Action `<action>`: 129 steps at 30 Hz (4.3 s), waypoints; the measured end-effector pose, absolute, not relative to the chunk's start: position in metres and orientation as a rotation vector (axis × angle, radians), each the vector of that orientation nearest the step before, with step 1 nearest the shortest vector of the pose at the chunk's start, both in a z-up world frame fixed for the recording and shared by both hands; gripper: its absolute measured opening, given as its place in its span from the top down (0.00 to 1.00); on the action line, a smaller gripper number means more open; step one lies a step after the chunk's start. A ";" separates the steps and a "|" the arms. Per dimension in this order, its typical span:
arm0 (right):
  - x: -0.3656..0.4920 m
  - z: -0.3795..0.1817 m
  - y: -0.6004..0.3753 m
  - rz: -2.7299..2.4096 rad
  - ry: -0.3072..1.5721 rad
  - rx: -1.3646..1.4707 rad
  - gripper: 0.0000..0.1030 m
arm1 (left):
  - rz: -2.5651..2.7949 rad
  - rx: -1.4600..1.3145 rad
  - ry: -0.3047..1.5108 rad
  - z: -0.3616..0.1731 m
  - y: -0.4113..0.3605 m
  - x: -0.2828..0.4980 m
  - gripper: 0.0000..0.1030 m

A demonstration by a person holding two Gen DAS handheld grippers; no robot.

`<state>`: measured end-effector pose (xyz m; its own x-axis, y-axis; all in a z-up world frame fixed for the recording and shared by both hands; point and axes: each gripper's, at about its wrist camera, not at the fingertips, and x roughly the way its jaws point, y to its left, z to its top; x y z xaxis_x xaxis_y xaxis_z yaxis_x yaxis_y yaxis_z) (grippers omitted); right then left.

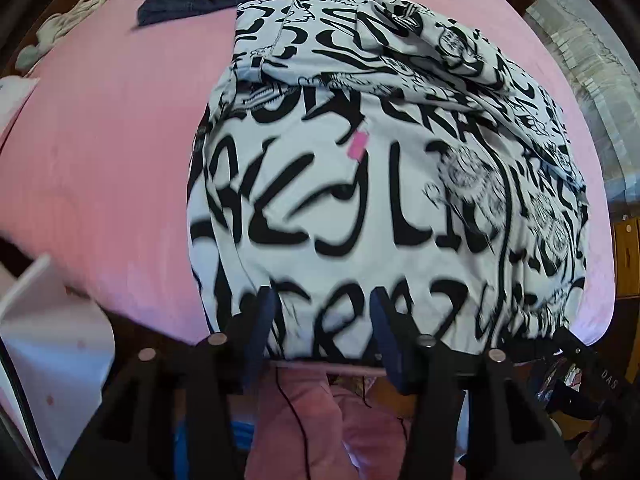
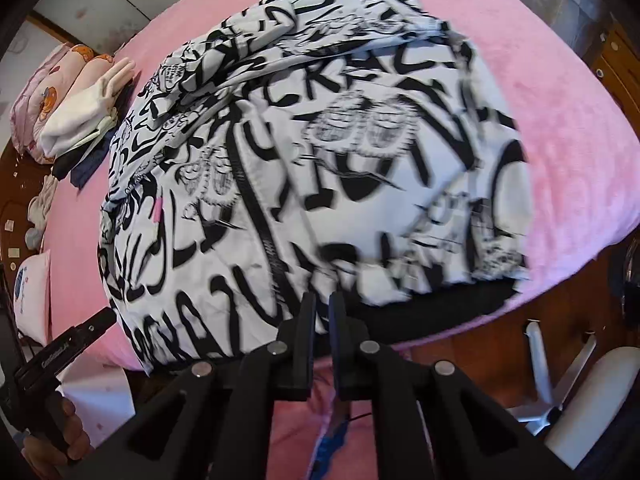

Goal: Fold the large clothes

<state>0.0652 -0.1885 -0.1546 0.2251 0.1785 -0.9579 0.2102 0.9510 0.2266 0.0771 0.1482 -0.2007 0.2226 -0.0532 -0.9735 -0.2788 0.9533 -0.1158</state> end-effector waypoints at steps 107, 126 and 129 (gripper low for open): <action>0.298 -0.013 -0.303 -0.058 0.803 1.122 0.92 | 0.090 -0.920 0.872 -0.074 0.283 0.302 0.90; 0.476 -0.123 -0.294 -0.166 0.880 1.101 0.92 | 0.243 -0.862 0.957 -0.183 0.284 0.477 0.91; 0.498 -0.153 -0.296 -0.226 0.966 1.051 0.89 | 0.274 -0.831 1.041 -0.213 0.280 0.499 0.90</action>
